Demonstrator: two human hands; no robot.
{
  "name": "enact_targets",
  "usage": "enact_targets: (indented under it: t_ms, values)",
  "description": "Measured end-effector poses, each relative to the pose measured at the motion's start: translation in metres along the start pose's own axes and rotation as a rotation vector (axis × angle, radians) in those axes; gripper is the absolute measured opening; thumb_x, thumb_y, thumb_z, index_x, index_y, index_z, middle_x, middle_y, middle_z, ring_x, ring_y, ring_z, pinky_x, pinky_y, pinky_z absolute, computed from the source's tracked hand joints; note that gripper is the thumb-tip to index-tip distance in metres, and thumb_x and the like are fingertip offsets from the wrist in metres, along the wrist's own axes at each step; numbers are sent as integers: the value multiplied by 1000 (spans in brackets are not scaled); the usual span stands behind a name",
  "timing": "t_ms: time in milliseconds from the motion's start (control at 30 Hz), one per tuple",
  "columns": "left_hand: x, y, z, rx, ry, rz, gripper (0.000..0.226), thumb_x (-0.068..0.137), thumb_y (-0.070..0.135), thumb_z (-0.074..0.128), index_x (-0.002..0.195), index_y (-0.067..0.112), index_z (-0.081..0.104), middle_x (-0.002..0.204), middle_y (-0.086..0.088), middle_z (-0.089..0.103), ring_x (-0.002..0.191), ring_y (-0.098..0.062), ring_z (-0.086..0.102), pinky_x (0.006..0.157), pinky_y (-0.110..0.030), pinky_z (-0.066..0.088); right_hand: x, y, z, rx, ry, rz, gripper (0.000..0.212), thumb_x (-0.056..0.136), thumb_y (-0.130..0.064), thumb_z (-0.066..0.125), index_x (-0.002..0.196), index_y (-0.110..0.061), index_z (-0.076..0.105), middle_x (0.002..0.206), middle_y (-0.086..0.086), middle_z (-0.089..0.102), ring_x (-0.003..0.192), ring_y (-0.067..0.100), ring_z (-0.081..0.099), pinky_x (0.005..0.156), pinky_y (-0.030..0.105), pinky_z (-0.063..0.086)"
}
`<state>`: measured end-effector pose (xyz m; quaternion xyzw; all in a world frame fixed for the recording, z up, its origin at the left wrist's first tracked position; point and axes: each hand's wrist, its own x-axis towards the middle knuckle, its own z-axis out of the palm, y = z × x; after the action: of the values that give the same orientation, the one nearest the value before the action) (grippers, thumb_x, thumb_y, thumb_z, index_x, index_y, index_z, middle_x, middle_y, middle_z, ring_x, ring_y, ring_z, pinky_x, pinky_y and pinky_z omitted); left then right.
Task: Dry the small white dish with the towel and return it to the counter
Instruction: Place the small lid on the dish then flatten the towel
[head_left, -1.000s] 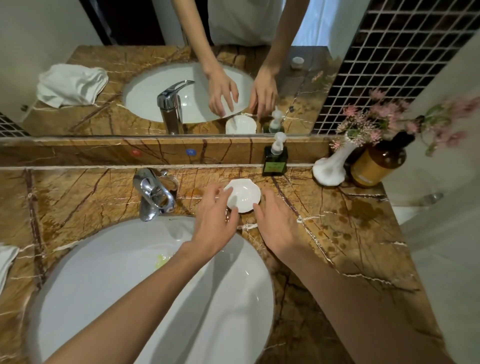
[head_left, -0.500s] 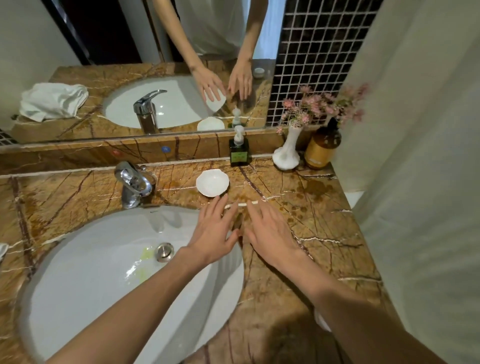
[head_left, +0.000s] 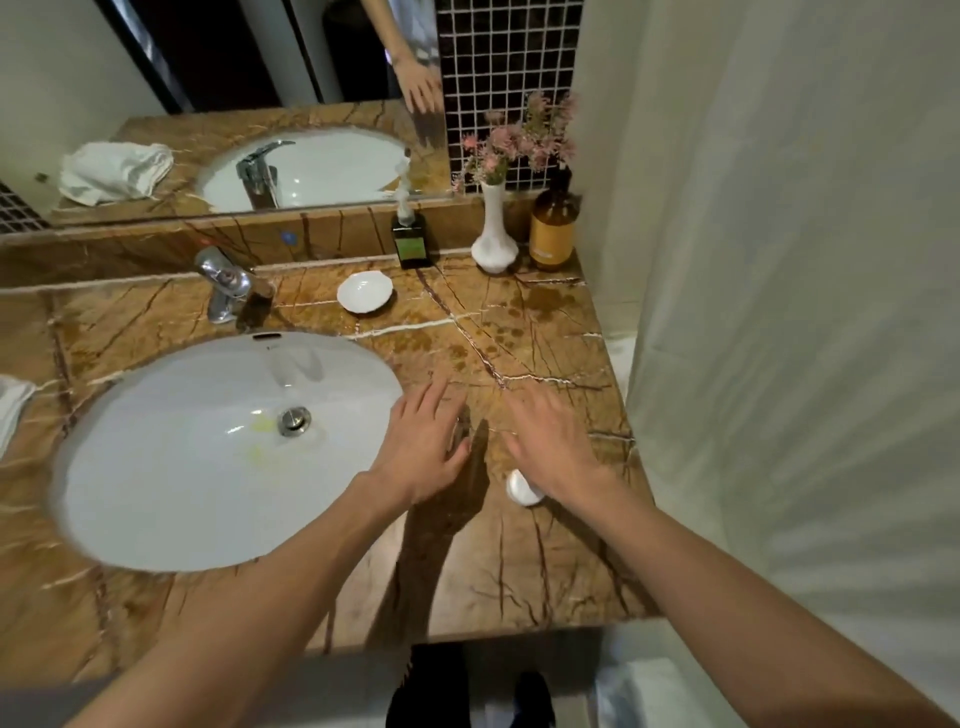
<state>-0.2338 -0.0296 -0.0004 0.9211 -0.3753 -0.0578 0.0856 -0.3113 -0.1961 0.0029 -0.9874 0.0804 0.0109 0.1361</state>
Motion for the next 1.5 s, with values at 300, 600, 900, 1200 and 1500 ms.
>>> enact_targets:
  t_ms: [300, 600, 900, 1200, 1500]
  values:
    - [-38, 37, 14, 23, -75, -50, 63, 85, 45, 47, 142, 21, 33, 138, -10, 46, 124, -29, 41, 106, -45, 35, -45, 23, -3, 19, -181, -92, 47, 91, -37, 60, 132, -16, 47, 132, 11, 50, 122, 28, 46, 100, 43, 45]
    - [-54, 47, 28, -61, -79, -47, 50, 87, 41, 50, 134, 23, 44, 131, -8, 48, 121, -25, 42, 102, -41, 36, -55, 7, 13, -61, -204, -110, 48, 88, -20, 64, 133, -17, 48, 124, 11, 50, 115, 28, 49, 91, 40, 47]
    - [-45, 62, 28, -63, -103, 3, 43, 87, 33, 57, 127, 19, 53, 126, -9, 52, 114, -25, 46, 96, -37, 41, -68, 14, 1, 49, -184, -37, 51, 88, -20, 63, 136, -18, 47, 129, 11, 46, 117, 27, 48, 93, 39, 46]
    - [-14, 94, 48, -8, -150, 57, 43, 86, 37, 60, 125, 19, 56, 120, -10, 55, 111, -30, 48, 92, -43, 47, -95, 58, -14, 60, -143, 182, 49, 88, -16, 63, 134, -15, 45, 130, 16, 43, 119, 32, 46, 97, 40, 46]
    - [-5, 102, 52, -13, -252, 20, 43, 82, 17, 60, 124, 12, 52, 123, -14, 52, 116, -33, 43, 99, -46, 44, -109, 70, -14, 68, -125, 218, 44, 89, -17, 61, 129, -10, 47, 127, 15, 44, 115, 31, 47, 93, 38, 46]
